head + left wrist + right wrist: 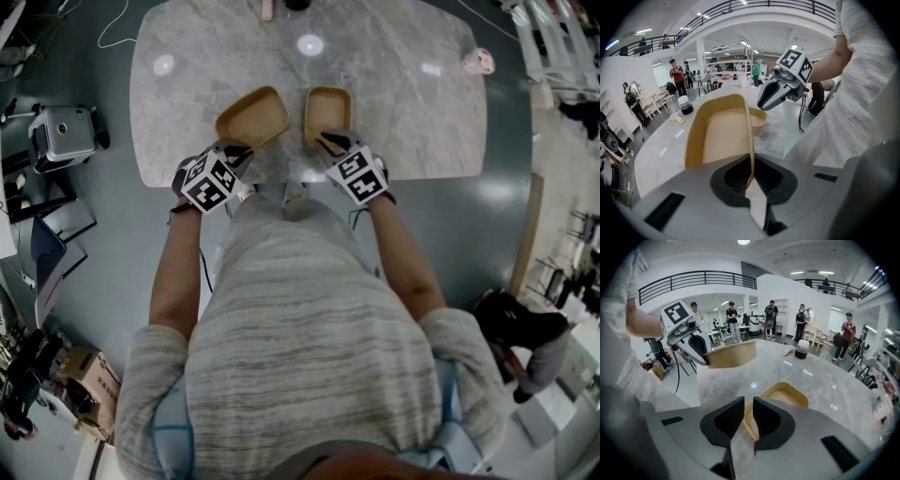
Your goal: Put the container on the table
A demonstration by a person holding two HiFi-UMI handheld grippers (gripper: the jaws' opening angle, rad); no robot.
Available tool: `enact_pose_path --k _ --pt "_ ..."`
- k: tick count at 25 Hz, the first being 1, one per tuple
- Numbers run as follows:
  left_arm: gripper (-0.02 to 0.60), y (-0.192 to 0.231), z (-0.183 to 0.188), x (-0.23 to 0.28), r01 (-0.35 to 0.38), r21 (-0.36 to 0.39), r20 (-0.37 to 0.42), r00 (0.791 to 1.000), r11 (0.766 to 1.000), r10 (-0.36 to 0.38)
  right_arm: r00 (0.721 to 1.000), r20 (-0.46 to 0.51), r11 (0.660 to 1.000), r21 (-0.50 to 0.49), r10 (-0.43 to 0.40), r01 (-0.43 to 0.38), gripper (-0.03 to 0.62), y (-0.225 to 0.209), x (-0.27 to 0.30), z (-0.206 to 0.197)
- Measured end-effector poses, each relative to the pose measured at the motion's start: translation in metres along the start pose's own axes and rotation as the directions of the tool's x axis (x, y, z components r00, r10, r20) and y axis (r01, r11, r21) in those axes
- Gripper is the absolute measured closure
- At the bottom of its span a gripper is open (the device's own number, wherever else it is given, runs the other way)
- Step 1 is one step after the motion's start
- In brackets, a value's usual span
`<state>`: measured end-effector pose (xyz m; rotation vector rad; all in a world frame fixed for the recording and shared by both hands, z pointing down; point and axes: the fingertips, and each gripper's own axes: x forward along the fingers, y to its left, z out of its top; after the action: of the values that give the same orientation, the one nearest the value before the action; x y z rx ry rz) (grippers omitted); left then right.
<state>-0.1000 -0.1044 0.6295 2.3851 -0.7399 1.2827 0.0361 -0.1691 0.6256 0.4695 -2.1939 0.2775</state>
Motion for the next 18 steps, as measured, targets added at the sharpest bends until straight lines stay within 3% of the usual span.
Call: enact_pose_path --k 18 --pt "0.574 -0.007 -0.036 0.043 0.048 -0.019 -0.119 0.992 0.999 -0.05 1.0 -0.008 1.0 0.018 -0.018 0.018 0.557 -0.001 -0.008 -0.009"
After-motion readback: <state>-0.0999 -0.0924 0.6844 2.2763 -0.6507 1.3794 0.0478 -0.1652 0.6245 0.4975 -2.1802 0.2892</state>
